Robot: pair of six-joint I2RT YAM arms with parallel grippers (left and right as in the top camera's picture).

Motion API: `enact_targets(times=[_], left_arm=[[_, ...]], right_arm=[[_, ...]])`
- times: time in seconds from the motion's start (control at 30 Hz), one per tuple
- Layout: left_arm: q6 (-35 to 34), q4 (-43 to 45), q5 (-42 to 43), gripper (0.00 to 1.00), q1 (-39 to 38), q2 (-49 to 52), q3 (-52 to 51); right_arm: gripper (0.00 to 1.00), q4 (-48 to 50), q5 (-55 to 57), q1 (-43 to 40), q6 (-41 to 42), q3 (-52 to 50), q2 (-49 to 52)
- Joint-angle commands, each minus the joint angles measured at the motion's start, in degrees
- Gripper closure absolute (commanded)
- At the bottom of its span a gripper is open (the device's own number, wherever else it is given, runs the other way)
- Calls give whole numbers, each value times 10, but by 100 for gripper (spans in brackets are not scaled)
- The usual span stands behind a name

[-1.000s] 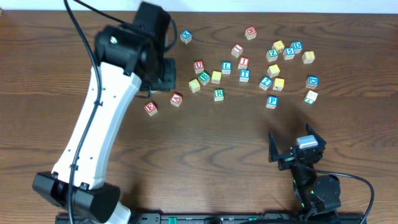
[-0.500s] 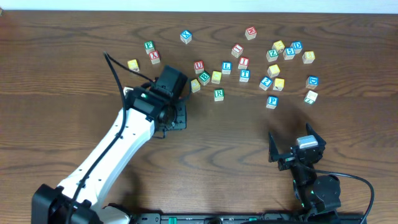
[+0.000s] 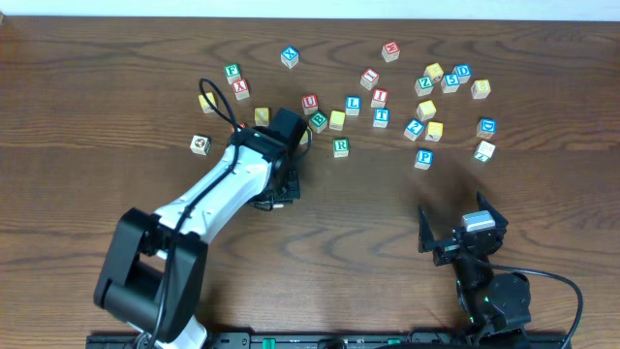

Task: Spell out NEURIPS
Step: 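Lift the green N block and carry it toward the front-center, then lower the N block onto the table and open the left gripper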

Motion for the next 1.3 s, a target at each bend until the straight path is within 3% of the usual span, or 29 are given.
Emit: enact_targets(times=[0.0, 1.27], left_arm=[[-5, 9, -3, 92, -1, 12, -3], [29, 113, -23, 93, -31, 13, -39]], right_arm=[[1, -3, -3, -3, 1, -1, -3], [1, -2, -3, -3, 1, -1, -3]])
